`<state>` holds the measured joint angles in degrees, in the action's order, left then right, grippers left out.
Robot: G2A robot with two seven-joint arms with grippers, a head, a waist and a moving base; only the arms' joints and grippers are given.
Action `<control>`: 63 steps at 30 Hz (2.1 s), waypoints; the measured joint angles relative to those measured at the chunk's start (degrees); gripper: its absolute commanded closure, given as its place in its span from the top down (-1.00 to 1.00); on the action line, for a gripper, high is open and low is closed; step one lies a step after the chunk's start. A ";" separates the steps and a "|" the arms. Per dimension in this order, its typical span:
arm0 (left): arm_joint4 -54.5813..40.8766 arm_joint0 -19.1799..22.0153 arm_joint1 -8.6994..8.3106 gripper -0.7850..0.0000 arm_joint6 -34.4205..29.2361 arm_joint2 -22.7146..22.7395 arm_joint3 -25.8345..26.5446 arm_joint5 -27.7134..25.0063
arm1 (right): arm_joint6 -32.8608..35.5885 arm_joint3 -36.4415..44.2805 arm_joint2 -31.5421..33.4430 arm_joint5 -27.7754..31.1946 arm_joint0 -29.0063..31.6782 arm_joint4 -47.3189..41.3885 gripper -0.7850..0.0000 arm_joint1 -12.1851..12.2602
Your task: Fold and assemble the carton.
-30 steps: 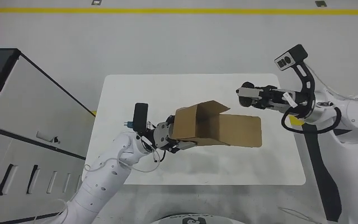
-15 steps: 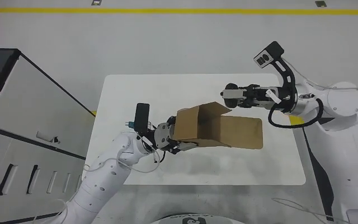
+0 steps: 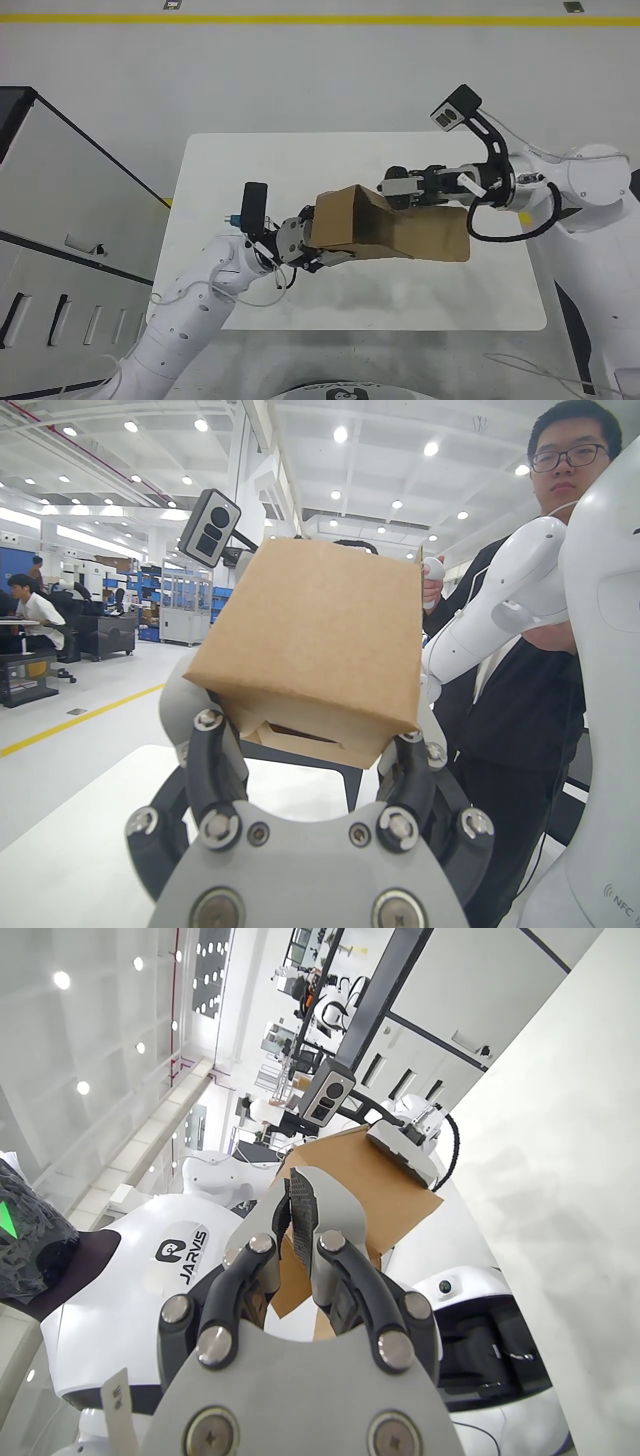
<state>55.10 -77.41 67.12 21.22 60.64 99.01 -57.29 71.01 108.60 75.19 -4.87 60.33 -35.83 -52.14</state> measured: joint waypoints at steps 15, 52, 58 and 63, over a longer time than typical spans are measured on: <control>-0.71 -0.23 0.23 -1.00 -1.05 0.21 0.16 0.22 | 0.24 1.49 -1.16 -1.18 -0.90 3.40 -1.00 0.15; -1.51 -2.09 0.66 -1.00 -0.86 2.17 -0.78 3.92 | 0.39 5.71 3.20 -1.76 0.48 -1.26 -1.00 0.75; -4.10 -2.48 1.05 -1.00 3.55 1.88 -1.69 1.84 | -0.35 7.19 4.75 -1.69 1.65 -3.38 -1.00 0.86; -3.63 -2.45 1.14 -1.00 4.73 1.89 -2.09 0.93 | -1.39 7.25 5.55 -1.09 1.94 -4.38 -1.00 0.85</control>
<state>51.47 -79.86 68.26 25.95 62.53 96.91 -56.37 69.62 115.85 80.74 -5.96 62.26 -40.21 -51.30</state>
